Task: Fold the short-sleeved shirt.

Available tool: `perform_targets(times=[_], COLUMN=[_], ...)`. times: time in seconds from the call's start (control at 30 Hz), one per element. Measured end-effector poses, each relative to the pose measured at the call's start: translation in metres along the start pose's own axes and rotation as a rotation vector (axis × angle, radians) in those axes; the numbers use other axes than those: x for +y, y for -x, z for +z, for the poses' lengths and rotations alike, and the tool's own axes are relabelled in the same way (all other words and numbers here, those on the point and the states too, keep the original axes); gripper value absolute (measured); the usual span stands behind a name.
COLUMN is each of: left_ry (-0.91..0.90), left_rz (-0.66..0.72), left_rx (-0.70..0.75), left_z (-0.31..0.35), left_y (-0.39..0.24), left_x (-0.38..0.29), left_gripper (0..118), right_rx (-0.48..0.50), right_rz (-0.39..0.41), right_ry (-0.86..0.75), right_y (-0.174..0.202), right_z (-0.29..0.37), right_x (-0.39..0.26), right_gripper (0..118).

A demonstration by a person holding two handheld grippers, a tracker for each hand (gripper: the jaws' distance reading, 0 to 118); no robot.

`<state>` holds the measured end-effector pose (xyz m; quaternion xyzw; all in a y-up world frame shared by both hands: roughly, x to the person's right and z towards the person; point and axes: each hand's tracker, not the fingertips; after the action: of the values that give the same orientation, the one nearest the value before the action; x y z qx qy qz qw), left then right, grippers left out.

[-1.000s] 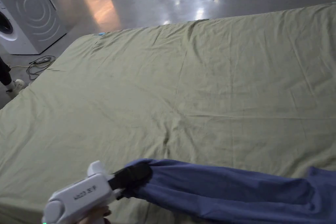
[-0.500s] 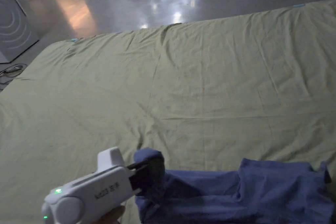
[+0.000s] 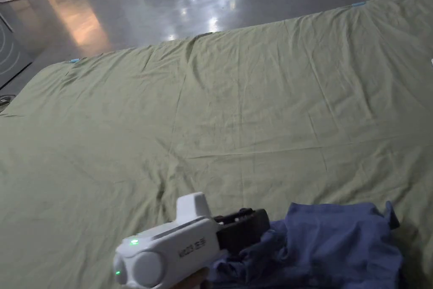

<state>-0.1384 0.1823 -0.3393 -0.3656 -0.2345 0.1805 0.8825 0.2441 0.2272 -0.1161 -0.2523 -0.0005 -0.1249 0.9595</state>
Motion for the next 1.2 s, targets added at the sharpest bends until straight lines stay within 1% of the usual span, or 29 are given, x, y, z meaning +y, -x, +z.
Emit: perform_targets(times=[0.03,0.07,0.1,0.13,0.2,0.33,0.43,0.53,0.6,0.63,0.67,0.7,0.73,0.77,0.8,0.83,0.9,1.0,1.1,1.13,1.17,1.2], left_ry=[-0.030,-0.031,-0.035,-0.036,0.027,0.191,0.269,0.228,0.205,0.153,0.102,0.066,0.038,0.015,-0.007,-0.041,-0.090,-0.006,0.095,0.103,0.066,0.052], left_rz=[0.025,0.068,0.101,0.114,0.122,0.153,0.094,0.105,0.108,0.096,0.089,0.102,0.127,0.163,0.203,0.247,0.316,0.436,0.460,0.497,0.534,0.543], left_rx=[0.042,0.063,0.062,0.064,0.104,-0.010,0.008,0.022,-0.009,-0.010,-0.007,-0.018,-0.032,-0.042,-0.047,-0.038,0.042,0.038,-0.029,-0.091,-0.144,-0.177], left_z=[0.008,0.014,0.014,0.010,-0.012,-0.059,-0.090,-0.085,-0.067,-0.056,-0.040,-0.025,-0.009,0.005,0.016,0.027,0.042,0.026,-0.005,-0.014,-0.017,-0.019], left_y=[0.004,0.011,0.018,0.022,0.030,0.022,0.012,0.008,0.012,0.015,0.021,0.030,0.043,0.056,0.070,0.086,0.118,0.154,0.160,0.157,0.155,0.151], left_x=[0.003,0.005,0.004,0.000,-0.012,-0.046,-0.068,-0.062,-0.052,-0.047,-0.041,-0.034,-0.027,-0.020,-0.016,-0.011,-0.006,-0.013,-0.028,-0.032,-0.032,-0.031], left_gripper=[67,38,11,7,6,5,4,4,6,17,37,60,88,101,106,107,107,106,100,89,71,43], right_rx=[0.005,0.009,0.013,0.015,0.019,0.014,0.002,-0.005,0.000,0.005,0.006,0.008,0.013,0.023,0.028,0.034,0.041,0.048,0.051,0.045,0.038,0.035], right_rz=[-0.006,-0.011,-0.012,-0.012,-0.011,-0.010,-0.012,-0.001,-0.007,-0.010,-0.010,-0.009,-0.009,-0.009,-0.007,-0.001,0.007,0.006,0.010,0.020,0.032,0.038], right_ry=[-0.001,-0.003,-0.005,-0.007,-0.005,-0.003,0.002,0.005,0.004,0.007,0.007,0.005,0.006,0.011,0.013,0.016,0.021,0.025,0.031,0.031,0.029,0.027], right_y=[-0.001,-0.001,0.000,0.000,0.001,0.001,0.001,0.002,-0.007,-0.008,-0.007,-0.006,-0.006,-0.006,-0.006,-0.002,-0.001,0.002,0.003,0.003,0.004,0.004], right_z=[-0.001,-0.002,-0.002,-0.002,-0.002,0.001,0.003,0.004,0.004,0.003,0.002,0.002,0.001,-0.001,-0.002,-0.004,-0.005,-0.006,-0.006,-0.004,-0.002,0.001], right_x=[0.000,0.001,0.001,0.001,0.002,0.002,0.003,0.006,0.000,0.000,0.000,-0.001,-0.001,-0.001,-0.002,-0.001,-0.001,-0.002,-0.003,-0.002,-0.002,-0.002], right_gripper=[0,0,0,0,0,0,0,0,0,0,0,0,0,0,0,0,0,0,0,0,0,0])
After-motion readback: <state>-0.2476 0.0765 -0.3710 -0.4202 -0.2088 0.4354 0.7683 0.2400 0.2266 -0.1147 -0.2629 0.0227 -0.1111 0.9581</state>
